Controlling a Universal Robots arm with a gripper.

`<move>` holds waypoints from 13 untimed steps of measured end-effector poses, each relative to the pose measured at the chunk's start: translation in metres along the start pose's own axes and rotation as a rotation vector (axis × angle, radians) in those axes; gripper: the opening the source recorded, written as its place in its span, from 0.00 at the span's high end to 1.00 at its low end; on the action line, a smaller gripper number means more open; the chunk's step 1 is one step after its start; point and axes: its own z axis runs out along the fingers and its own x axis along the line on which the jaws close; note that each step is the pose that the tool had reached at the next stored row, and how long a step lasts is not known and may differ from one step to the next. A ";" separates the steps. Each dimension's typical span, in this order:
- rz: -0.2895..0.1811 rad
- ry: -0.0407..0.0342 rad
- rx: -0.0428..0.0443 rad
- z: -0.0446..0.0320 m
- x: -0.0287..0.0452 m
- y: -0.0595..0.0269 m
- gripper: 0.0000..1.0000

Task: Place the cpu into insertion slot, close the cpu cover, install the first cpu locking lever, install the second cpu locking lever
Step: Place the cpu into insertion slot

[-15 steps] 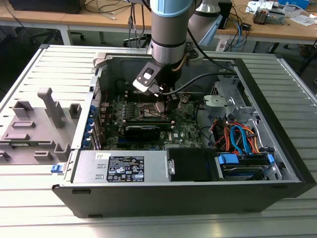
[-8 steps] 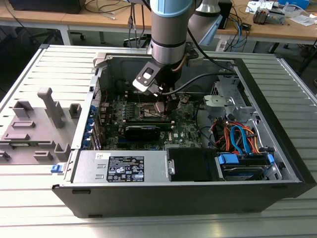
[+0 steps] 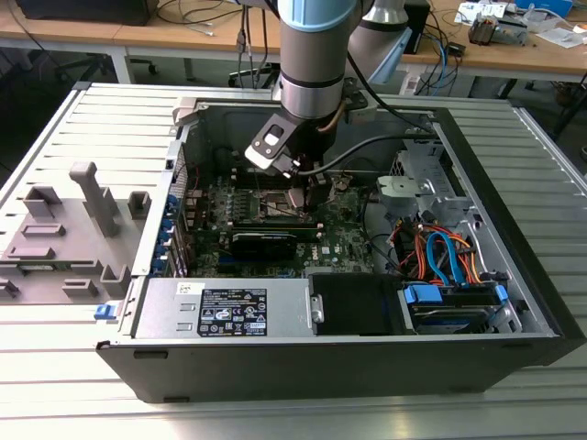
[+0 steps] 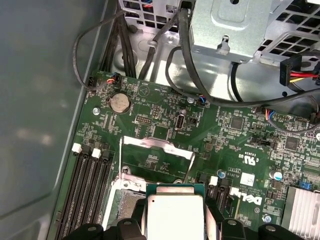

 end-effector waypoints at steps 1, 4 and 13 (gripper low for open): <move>0.002 -0.0001 0.0000 0.0000 0.0000 0.0000 0.45; 0.010 -0.0006 -0.0002 0.0000 0.0000 0.0000 0.45; 0.029 -0.0016 -0.0005 0.0000 0.0000 0.0000 0.45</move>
